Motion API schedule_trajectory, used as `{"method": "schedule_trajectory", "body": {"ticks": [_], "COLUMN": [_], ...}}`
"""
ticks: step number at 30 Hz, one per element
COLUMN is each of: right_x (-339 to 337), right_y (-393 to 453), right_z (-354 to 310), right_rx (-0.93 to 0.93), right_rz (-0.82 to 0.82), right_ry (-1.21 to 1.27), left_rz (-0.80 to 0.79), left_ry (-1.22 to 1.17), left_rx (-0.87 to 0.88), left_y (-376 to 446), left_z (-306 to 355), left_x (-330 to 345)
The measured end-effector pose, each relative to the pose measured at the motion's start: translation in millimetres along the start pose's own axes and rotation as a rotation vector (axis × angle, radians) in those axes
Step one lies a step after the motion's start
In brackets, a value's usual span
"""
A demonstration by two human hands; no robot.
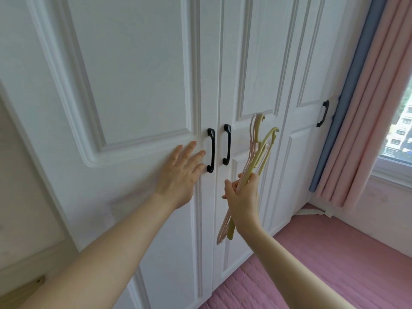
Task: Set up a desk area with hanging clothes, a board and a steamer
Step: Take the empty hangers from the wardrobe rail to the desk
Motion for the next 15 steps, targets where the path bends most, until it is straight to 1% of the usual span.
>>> {"method": "schedule_trajectory", "body": {"ticks": [4, 7, 12, 15], "right_x": [-38, -68, -105, -115], "right_y": [-28, -53, -91, -119], "right_z": [-22, -34, -48, -52], "right_rx": [-0.058, -0.097, -0.110, -0.089], "right_rz": [-0.099, -0.183, -0.303, -0.402], "right_ry": [-0.068, -0.045, 0.021, 0.078], "left_rz": [-0.119, -0.209, -0.279, -0.306], "left_ry": [-0.126, -0.296, -0.616, -0.700], "left_rx": [-0.086, -0.189, -0.337, -0.340], "left_y": [-14, -38, -86, -121], "left_z": [6, 20, 56, 76], "left_x": [-10, -19, -40, -52]}}
Point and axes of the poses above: each hand's wrist, its own y-axis towards the middle knuckle, its own x-axis out of the palm, z = x × y, the point moved 6 cm from there along y, towards the middle knuckle, and after that the axes turned 6 degrees about z, right-handed, at the moved point
